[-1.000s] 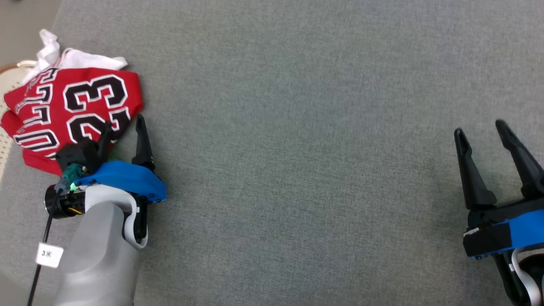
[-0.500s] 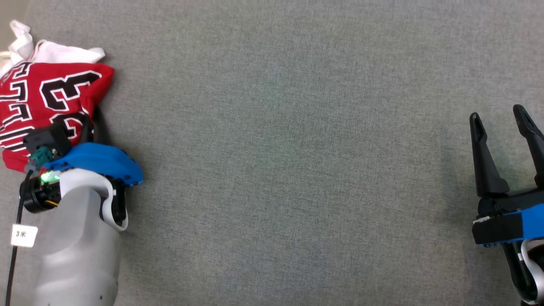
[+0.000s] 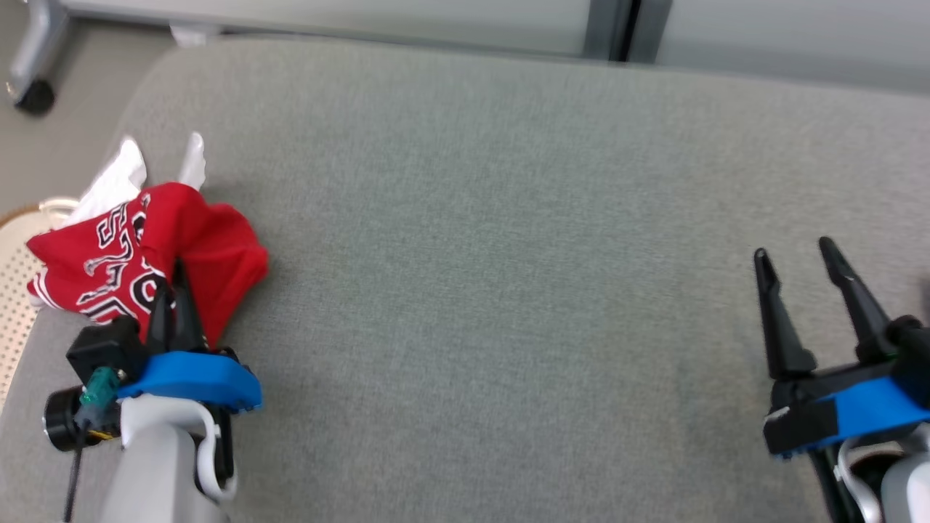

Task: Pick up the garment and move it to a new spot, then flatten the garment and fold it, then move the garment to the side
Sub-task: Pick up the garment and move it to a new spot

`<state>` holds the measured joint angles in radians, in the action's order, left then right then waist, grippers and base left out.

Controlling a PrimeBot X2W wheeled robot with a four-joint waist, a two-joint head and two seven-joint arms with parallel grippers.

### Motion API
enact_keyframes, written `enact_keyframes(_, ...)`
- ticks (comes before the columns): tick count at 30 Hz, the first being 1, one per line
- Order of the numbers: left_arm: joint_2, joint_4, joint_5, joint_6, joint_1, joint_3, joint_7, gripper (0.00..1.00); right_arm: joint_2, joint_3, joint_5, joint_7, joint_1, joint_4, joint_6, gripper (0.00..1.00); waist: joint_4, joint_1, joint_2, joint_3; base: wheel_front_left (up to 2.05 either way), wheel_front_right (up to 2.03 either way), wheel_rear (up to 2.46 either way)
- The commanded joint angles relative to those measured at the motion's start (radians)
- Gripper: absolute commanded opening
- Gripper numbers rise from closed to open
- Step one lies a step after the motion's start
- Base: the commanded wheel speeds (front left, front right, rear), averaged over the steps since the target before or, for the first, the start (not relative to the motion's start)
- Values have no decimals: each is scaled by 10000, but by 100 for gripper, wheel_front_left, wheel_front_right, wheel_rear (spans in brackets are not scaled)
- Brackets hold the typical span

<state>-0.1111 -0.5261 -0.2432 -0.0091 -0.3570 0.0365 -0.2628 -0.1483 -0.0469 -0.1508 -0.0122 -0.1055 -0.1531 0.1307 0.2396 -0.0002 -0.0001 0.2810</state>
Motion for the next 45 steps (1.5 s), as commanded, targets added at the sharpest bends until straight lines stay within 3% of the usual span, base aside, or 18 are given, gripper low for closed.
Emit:
enact_keyframes(1,85,233,58,-36,223,-78,-26,0,63,64,-12,46,180,54,1,100,-507,2,1,-615,0,0,0)
enact_keyframes(7,296,1487,295,-178,1365,-676,23,0,234,367,-128,102,588,310,1,100,-986,2,1,-1539,0,0,0)
enact_keyframes(13,473,2184,310,-551,1527,-1789,545,0,226,526,-198,58,724,323,1,100,-1700,2,1,-1637,0,0,0)
enact_keyframes(23,576,1883,596,-1030,495,-4311,1145,0,511,583,-402,332,436,391,1,100,-3480,2,1,-516,0,0,0)
enact_keyframes(31,594,1317,86,-1194,-332,-6237,1056,0,757,421,-547,804,200,763,1,100,-4260,2,1,349,0,0,0)
enact_keyframes(32,593,1260,42,-1198,-452,-6366,951,35,770,438,-554,867,158,816,1,100,-4303,2,1,415,0,0,0)
enact_keyframes(33,594,1174,-5,-1195,-541,-6497,860,100,778,427,-558,902,126,877,1,100,-4323,2,1,440,0,0,0)
enact_keyframes(39,601,1189,-216,-906,-774,-6813,271,100,808,387,-470,1052,7,1190,1,100,-4271,2,1,73,0,0,0)
enact_keyframes(45,531,1818,-421,-495,-386,-6405,49,100,699,355,-432,1002,165,1236,1,100,-3869,2,1,-533,0,0,0)
